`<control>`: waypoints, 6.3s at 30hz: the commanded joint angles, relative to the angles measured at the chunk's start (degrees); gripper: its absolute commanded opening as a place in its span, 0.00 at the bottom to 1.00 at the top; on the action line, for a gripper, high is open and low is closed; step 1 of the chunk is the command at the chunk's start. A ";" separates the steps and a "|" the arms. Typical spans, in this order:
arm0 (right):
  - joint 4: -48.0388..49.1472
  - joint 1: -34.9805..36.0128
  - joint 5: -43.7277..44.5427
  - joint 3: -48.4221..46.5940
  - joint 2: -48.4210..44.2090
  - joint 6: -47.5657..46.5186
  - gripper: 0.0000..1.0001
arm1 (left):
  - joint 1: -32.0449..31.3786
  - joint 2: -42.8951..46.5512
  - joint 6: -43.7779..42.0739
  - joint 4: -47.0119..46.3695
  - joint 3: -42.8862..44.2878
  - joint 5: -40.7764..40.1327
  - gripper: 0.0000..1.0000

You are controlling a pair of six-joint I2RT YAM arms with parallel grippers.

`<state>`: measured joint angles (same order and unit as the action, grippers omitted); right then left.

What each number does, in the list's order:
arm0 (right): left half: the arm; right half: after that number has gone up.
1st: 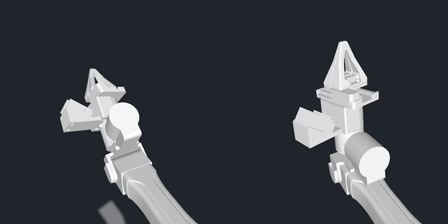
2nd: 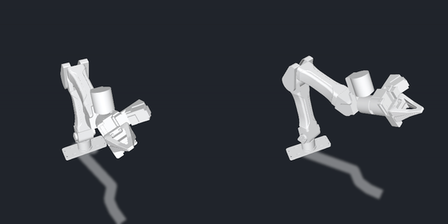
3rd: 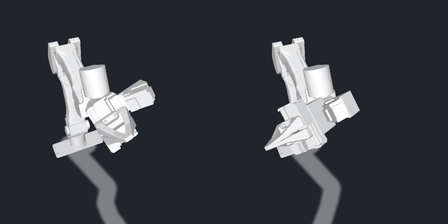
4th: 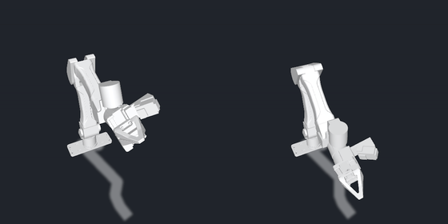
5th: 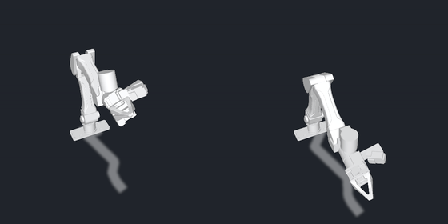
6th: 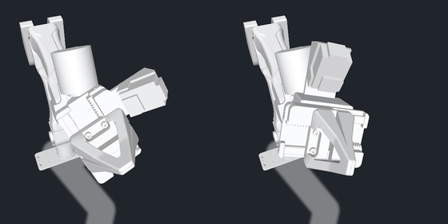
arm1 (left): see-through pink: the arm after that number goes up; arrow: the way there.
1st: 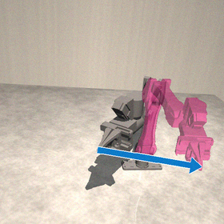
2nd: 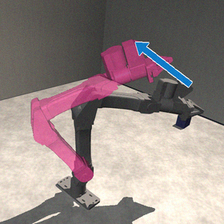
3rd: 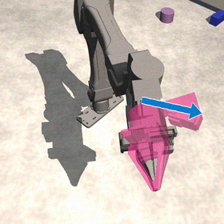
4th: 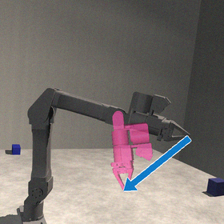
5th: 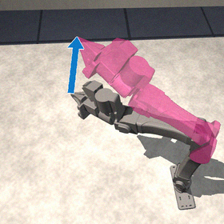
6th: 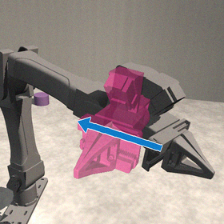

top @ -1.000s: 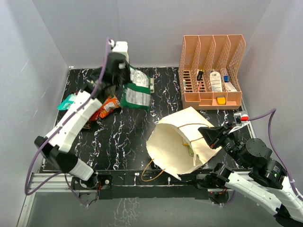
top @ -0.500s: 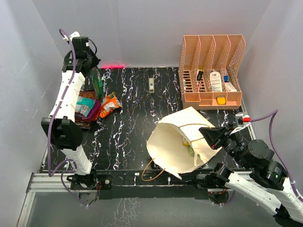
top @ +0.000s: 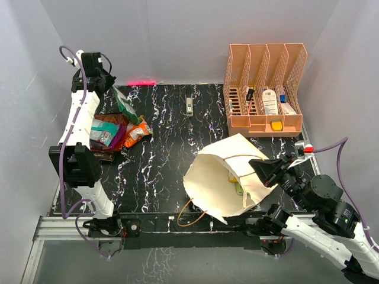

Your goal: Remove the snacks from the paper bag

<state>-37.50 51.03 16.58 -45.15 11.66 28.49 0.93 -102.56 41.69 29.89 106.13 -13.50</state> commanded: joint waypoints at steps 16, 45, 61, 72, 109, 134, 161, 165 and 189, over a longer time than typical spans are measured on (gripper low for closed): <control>3.57 0.12 -0.34 0.32 -0.41 -1.00 0.08 | 8.74 11.06 6.25 -4.53 -11.21 -3.61 0.00; 3.75 0.13 -0.79 0.41 0.33 -1.07 0.08 | 16.17 29.37 5.22 -9.91 -48.79 -6.87 0.03; 3.66 0.13 -0.64 0.41 1.48 -1.07 0.08 | 18.67 29.22 3.13 -9.61 -54.09 -0.99 0.31; 3.24 0.13 -0.89 0.08 3.54 -1.07 0.08 | 18.67 43.50 3.71 -5.02 -56.32 12.66 0.67; 24.07 0.13 -5.91 5.86 27.75 11.13 0.07 | -20.66 59.26 2.66 -19.41 -71.82 47.17 0.85; 3.87 0.08 -1.20 -0.81 18.28 9.36 0.08 | -75.34 42.25 13.75 -51.02 -75.78 -3.65 0.36; 6.67 0.13 -3.71 -9.64 23.03 3.90 0.07 | -82.10 11.80 -5.13 -87.48 -72.40 -16.37 0.16; 10.78 0.13 -3.61 -9.98 23.47 3.32 0.07 | -82.06 5.55 -4.50 -95.66 -72.65 -16.39 0.17; 12.76 0.13 -7.98 -11.51 25.60 2.36 0.07 | -79.48 -16.14 -11.42 -103.48 -56.98 -21.22 0.44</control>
<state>-28.03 51.05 9.80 -53.47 37.15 31.53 -80.40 -116.53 33.56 -71.75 45.34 -31.48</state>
